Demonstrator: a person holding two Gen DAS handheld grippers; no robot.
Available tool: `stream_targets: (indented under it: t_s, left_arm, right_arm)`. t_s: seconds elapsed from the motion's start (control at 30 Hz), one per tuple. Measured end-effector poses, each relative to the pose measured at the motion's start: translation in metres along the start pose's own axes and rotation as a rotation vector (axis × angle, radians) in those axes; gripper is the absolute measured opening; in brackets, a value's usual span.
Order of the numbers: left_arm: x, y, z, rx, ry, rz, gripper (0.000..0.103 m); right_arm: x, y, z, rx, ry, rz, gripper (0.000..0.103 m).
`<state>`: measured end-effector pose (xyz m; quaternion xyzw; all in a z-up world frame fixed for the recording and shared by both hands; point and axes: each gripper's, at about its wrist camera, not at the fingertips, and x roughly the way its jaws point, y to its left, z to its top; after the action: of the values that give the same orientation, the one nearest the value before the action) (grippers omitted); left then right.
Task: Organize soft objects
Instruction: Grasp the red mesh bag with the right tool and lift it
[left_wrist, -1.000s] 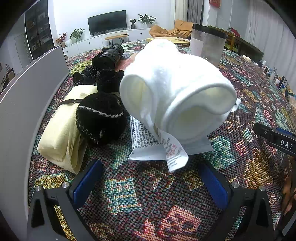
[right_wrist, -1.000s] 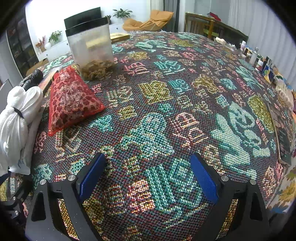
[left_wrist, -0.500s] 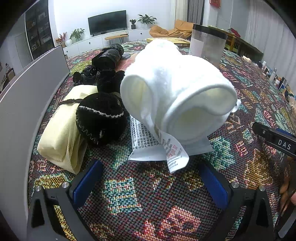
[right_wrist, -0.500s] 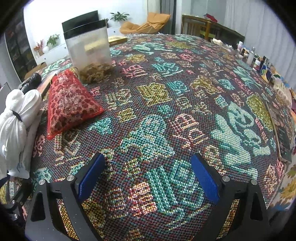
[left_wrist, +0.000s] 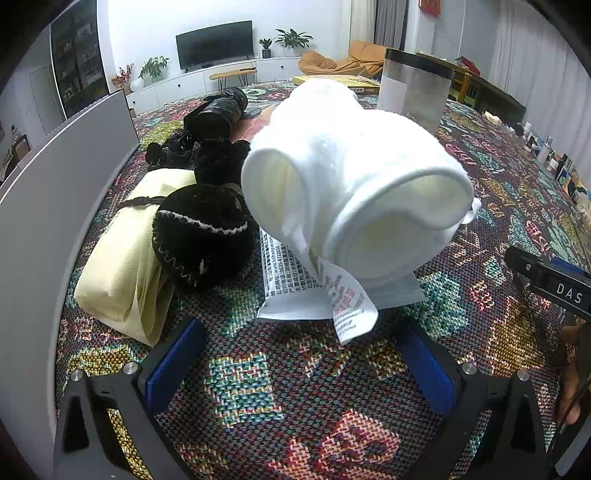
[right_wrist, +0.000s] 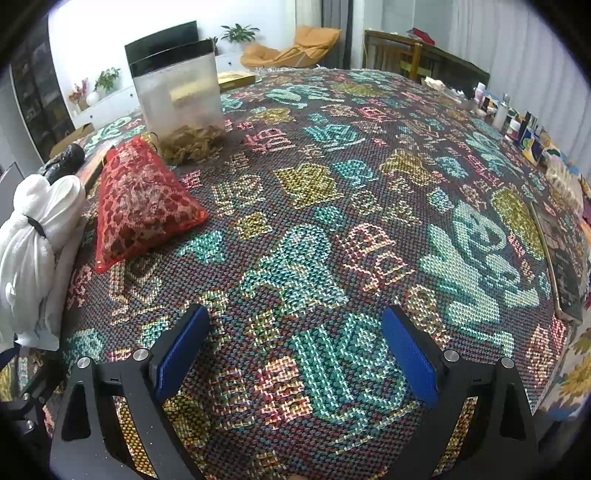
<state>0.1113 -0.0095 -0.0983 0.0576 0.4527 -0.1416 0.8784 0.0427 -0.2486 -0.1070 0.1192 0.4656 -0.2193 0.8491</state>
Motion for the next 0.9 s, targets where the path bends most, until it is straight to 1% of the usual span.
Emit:
stream_targets:
  t_s: [0.1,0.17,0.23,0.3,0.33,0.37,0.4,0.43,0.47,0.5,0.53,0.6,0.63,0.67,0.7,0.73,0.77,0.8,0.83,0.9]
  left_arm:
    - [0.000,0.000,0.000,0.000,0.000,0.000,0.103]
    - [0.000,0.000,0.000,0.000,0.000,0.000,0.103]
    - [0.000,0.001,0.000,0.000,0.000,0.000,0.103]
    - [0.000,0.001,0.000,0.001,0.000,0.001,0.103]
    - [0.000,0.001,0.000,0.001,0.000,0.001,0.103]
    - [0.000,0.001,0.000,0.000,0.000,0.000,0.103]
    - [0.000,0.001,0.000,0.000,0.000,0.000,0.103]
    - [0.000,0.001,0.000,0.000,0.000,0.001,0.103]
    - [0.000,0.001,0.000,0.000,0.000,0.001,0.103]
    - [0.000,0.001,0.000,0.000,0.000,0.001,0.103]
    - [0.000,0.001,0.000,0.000,0.000,0.000,0.103]
    - [0.000,0.001,0.000,0.000,0.000,0.000,0.103]
    - [0.000,0.001,0.000,0.000,0.000,0.000,0.103]
    - [0.000,0.001,0.000,0.000,-0.001,0.000,0.103]
    - [0.000,0.001,0.000,0.000,-0.001,0.000,0.103]
    - [0.000,0.001,0.000,0.000,0.000,0.000,0.103]
    - [0.000,0.001,0.000,0.000,-0.001,0.000,0.103]
    - [0.000,0.001,0.000,-0.001,-0.001,0.000,0.103]
    - [0.000,0.002,0.000,-0.001,-0.001,0.000,0.103]
    - [0.000,0.002,0.000,0.000,-0.001,0.001,0.103]
  right_arm:
    - [-0.001,-0.003,0.001,0.001,0.007,0.018,0.096]
    - [-0.004,-0.009,0.002,0.035,-0.006,0.062,0.096]
    - [-0.014,-0.021,0.004,0.103,-0.065,0.166,0.095]
    - [-0.020,-0.020,0.011,0.101,-0.120,0.220,0.095]
    - [-0.019,-0.015,0.018,0.088,-0.124,0.253,0.095]
    - [-0.013,-0.005,0.032,0.050,-0.103,0.308,0.095]
    - [-0.008,0.006,0.044,0.010,-0.079,0.338,0.095]
    - [-0.004,0.016,0.054,-0.032,-0.065,0.352,0.095]
    - [0.002,0.034,0.070,-0.102,-0.053,0.371,0.095]
    - [0.007,0.046,0.077,-0.146,-0.038,0.389,0.095]
    - [0.013,0.057,0.083,-0.190,-0.017,0.397,0.094]
    - [0.031,0.082,0.090,-0.287,0.025,0.372,0.091]
    - [0.040,0.090,0.090,-0.319,0.056,0.364,0.084]
    - [0.050,0.095,0.089,-0.343,0.096,0.347,0.055]
    - [0.050,0.093,0.087,-0.349,0.072,0.295,0.037]
    - [0.048,0.087,0.086,-0.327,0.059,0.306,0.035]
    - [0.045,0.076,0.085,-0.264,0.072,0.354,0.030]
    - [0.036,0.056,0.080,-0.179,0.054,0.373,0.029]
    - [0.028,0.047,0.073,-0.148,0.021,0.357,0.029]
    - [0.002,0.012,0.054,-0.060,-0.111,0.261,0.029]
